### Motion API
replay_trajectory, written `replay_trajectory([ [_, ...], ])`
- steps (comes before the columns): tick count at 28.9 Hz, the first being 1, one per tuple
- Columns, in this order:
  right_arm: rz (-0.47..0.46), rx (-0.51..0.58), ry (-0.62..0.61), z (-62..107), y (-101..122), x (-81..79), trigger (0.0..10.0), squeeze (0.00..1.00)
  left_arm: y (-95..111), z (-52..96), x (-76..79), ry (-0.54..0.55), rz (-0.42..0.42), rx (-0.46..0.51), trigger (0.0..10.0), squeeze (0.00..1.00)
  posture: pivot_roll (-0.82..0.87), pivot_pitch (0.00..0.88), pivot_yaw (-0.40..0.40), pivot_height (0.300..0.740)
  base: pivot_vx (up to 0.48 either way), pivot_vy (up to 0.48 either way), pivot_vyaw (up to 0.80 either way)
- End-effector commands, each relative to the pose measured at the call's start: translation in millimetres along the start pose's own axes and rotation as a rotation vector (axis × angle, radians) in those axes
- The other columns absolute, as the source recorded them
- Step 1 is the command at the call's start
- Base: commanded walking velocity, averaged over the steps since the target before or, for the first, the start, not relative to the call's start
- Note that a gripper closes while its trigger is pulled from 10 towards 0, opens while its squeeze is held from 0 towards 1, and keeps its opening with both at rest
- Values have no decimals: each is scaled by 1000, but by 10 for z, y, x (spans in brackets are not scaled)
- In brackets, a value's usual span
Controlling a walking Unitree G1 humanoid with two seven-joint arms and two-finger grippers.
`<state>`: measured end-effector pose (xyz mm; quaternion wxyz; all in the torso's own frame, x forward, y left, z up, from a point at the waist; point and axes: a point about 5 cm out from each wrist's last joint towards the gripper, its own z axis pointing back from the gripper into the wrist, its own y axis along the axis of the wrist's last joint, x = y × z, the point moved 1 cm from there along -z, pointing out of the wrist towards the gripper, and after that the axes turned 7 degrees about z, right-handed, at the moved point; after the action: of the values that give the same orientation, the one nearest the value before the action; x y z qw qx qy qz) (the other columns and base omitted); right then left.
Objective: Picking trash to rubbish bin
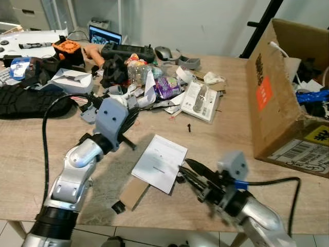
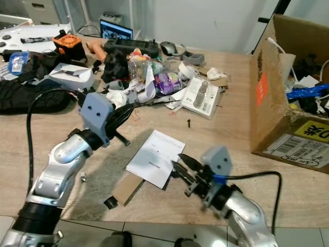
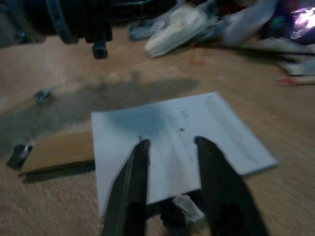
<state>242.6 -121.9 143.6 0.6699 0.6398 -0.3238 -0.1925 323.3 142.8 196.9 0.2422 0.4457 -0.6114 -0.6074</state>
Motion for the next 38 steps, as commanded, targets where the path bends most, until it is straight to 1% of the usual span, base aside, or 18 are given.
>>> replay_trajectory([
  [1, -5, -59, 36, 5, -117, -29, 10000, 1000, -77, 37, 7, -4, -7, -42, 10000, 0, 36, 227, -45, 740, 0, 0, 0],
  [3, 14, -80, 66, -29, -150, -23, 10000, 1000, -86, 53, 3, 7, -1, -46, 10000, 0, 37, 229, -45, 740, 0, 0, 0],
  [6, 48, -93, 129, -138, -184, 19, 10000, 1000, -74, 73, -12, 54, 7, -28, 10000, 0, 42, 226, -46, 740, 0, 0, 0],
  [9, 93, -80, 159, -260, -145, 84, 10000, 1000, -17, 72, -90, 150, 3, 15, 10000, 0, 40, 237, -50, 740, 0, 0, 0],
  [10, 93, -80, 159, -260, -145, 84, 10000, 1000, -17, 72, -90, 150, 3, 15, 10000, 0, 40, 237, -50, 740, 0, 0, 0],
  [13, 106, -53, 184, -354, -77, 136, 10000, 1000, 26, 79, -147, 205, 36, 37, 10000, 0, 44, 226, -53, 740, 0, 0, 0],
  [19, 121, -42, 258, -445, 5, 139, 10000, 1000, 20, 91, -129, 196, 36, 30, 10000, 0, 45, 235, -57, 740, 0, 0, 0],
  [22, 138, -64, 300, -484, -11, 123, 10000, 1000, 9, 84, -106, 186, 35, 25, 10000, 0, 41, 236, -58, 740, 0, 0, 0],
  [23, 145, -78, 325, -490, -32, 104, 10000, 937, 6, 84, -99, 187, 35, 25, 10000, 0, 38, 241, -62, 740, 0, 0, 0],
  [24, 149, -86, 342, -491, -47, 90, 10000, 937, 5, 85, -96, 188, 34, 25, 10000, 0, 38, 241, -62, 740, 0, 0, 0],
  [25, 140, -96, 369, -492, -67, 65, 10000, 0, 6, 85, -89, 191, 37, 25, 10000, 0, 39, 225, -63, 740, 0, 0, 0],
  [27, 138, -109, 392, -493, -86, 47, 10000, 0, 7, 80, -85, 192, 38, 25, 10000, 0, 40, 230, -66, 740, 0, 0, 0],
  [29, 168, -157, 429, -493, -150, 32, 10000, 0, 6, 71, -83, 190, 37, 22, 10000, 0, 39, 246, -70, 740, 0, 0, 0],
  [30, 168, -157, 429, -493, -150, 32, 10000, 0, 6, 71, -83, 190, 37, 22, 10000, 0, 39, 246, -70, 740, 0, 0, 0],
  [32, 203, -199, 430, -481, -195, 51, 10000, 0, 8, 78, -78, 192, 40, 22, 10000, 0, 39, 225, -67, 740, 0, 0, 0],
  [35, 287, -318, 356, -465, -300, 215, 10000, 0, -2, 72, -64, 188, 41, 19, 10000, 0, 34, 234, -71, 740, 0, 0, 0],
  [36, 287, -318, 356, -465, -300, 215, 10000, 0, -2, 72, -64, 188, 41, 19, 10000, 0, 34, 234, -71, 740, 0, 0, 0],
  [38, 315, -359, 304, -447, -333, 309, 10000, 0, -4, 76, -51, 188, 45, 20, 10000, 0, 34, 218, -69, 740, 0, 0, 0],
])
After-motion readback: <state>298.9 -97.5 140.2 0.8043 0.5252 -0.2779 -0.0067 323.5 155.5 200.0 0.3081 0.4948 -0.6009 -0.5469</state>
